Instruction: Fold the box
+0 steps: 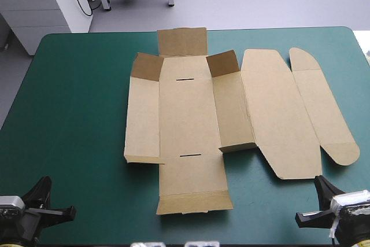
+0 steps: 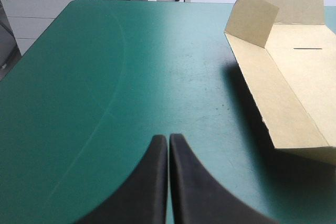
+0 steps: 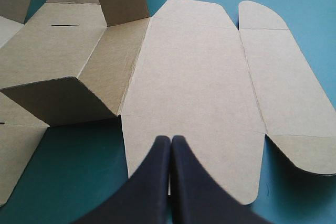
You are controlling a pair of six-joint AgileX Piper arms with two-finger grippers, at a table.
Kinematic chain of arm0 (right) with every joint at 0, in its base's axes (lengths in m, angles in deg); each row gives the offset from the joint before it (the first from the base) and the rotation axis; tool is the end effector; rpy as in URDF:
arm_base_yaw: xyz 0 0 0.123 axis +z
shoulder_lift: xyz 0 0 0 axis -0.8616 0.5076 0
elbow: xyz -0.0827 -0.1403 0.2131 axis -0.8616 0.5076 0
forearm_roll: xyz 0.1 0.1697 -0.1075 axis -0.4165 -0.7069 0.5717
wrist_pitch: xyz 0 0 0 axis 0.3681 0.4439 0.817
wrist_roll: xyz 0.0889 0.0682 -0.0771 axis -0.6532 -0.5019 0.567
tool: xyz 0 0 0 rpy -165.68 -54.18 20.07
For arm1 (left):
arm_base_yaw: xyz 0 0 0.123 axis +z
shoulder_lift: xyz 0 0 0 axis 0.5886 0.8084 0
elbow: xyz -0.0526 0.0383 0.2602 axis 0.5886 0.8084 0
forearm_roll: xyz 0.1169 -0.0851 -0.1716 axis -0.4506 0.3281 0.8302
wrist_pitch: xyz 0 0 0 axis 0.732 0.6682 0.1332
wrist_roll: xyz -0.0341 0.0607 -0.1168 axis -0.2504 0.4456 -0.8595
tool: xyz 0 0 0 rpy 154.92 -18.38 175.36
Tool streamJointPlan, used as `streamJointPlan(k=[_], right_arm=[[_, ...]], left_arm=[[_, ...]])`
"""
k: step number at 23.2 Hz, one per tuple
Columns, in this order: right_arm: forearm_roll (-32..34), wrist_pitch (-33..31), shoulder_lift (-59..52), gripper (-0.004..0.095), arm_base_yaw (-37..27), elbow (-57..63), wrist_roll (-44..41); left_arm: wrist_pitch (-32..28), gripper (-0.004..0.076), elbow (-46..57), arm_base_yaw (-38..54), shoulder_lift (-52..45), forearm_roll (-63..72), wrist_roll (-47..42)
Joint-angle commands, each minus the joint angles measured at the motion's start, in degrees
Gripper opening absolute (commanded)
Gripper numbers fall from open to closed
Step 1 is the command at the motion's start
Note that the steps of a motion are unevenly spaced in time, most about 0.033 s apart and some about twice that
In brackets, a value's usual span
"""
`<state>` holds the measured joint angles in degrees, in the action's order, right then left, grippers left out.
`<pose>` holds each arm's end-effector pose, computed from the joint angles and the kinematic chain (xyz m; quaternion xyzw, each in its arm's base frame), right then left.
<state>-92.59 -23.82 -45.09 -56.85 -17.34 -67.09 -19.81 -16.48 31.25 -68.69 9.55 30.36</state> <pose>0.0513 0.0148 0.2501 -0.0434 0.7865 0.0524 0.6138 0.0492 0.0029 0.2535 -0.0054 0.7880 -0.0236 0.6152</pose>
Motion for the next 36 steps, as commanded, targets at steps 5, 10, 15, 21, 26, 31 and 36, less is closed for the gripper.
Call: streamJointPlan(k=[5, 10, 15, 21, 26, 31, 36], right_arm=[[-0.02, 4.24, -1.32, -0.0020, 0.13, -1.42, 0.04], [-0.02, 4.24, -1.32, -0.0020, 0.13, -1.42, 0.04], [-0.02, 4.24, -1.32, -0.0020, 0.13, -1.42, 0.04], [-0.02, 4.24, -1.32, -0.0020, 0.13, -1.42, 0.04], [-0.02, 4.24, -1.32, -0.0020, 0.13, -1.42, 0.04], [-0.02, 4.24, -1.32, -0.0020, 0.13, -1.42, 0.04], [-0.02, 4.24, -1.32, -0.0020, 0.13, -1.42, 0.04]], left_arm=[[-4.20, -0.0008, -1.20, -0.06, -0.27, 0.27, -0.06], [-4.20, -0.0008, -1.20, -0.06, -0.27, 0.27, -0.06], [-4.20, -0.0008, -1.20, -0.06, -0.27, 0.27, -0.06], [-5.11, -0.0008, -3.70, -0.06, 4.03, -0.11, -0.06], [-4.89, -0.0008, -14.29, -0.06, 21.72, -0.11, -0.06], [-4.00, -0.0008, -25.97, -0.06, 42.71, -0.11, -0.06], [2.06, -0.0008, -33.32, -0.06, 57.32, 6.92, 5.36]])
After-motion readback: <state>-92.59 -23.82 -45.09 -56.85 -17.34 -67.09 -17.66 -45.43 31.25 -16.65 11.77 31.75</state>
